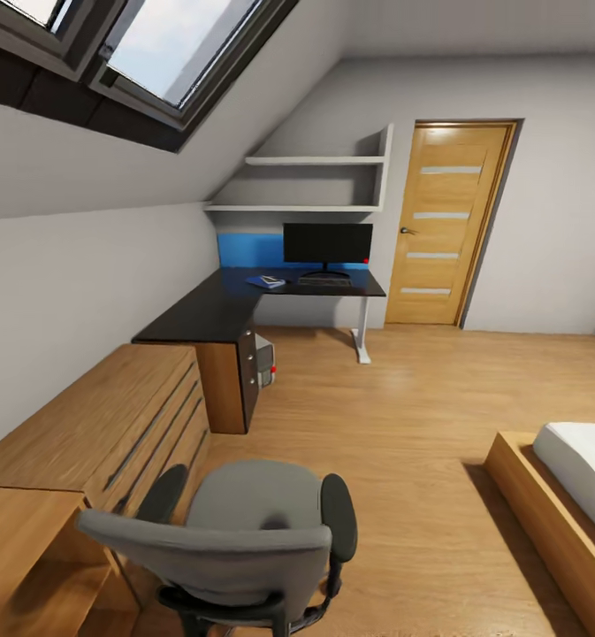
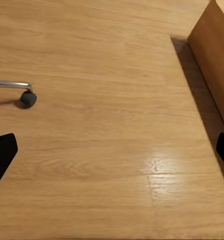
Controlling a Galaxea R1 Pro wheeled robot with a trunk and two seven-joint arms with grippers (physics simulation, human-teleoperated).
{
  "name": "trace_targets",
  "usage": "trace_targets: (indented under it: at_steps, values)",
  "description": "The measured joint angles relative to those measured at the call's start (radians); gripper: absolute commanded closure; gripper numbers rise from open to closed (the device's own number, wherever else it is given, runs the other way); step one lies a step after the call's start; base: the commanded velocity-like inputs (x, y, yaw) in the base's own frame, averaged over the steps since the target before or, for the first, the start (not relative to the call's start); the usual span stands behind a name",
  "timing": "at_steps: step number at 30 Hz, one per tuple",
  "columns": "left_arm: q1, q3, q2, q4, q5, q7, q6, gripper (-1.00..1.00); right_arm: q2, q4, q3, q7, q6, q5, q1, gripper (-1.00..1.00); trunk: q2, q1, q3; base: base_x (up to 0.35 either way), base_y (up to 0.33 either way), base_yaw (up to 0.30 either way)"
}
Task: In the bedroom, organize the workspace by keeping the computer under the desk, ensuring the monitor is on the desk, placing the keyboard on the desk next to the monitor, placing the mouse on the desk next to the keyboard, moving the folder from the swivel chair onto the desk next to the mouse, stacking the notebook on top of the folder with the pen on top of the notebook, and positioning the swivel chair next to the desk.
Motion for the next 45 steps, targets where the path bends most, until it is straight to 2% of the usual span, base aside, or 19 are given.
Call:
trace_targets:
  at_steps: [16,45]
  values:
    - [0.000,0.000,0.000,0.000,0.000,0.000,0.000,-1.00,0.001,0.000,0.001,0.000,0.000,0.002,0.000,-1.00,0.000,0.000,-0.004,0.000,0.098,-0.251]
    - [0.000,0.001,0.000,0.000,0.000,0.000,0.000,-1.00,0.002,0.001,0.001,-0.001,0.000,0.005,0.000,-1.00,0.000,0.000,-0.005,-0.050,0.083,-0.016]
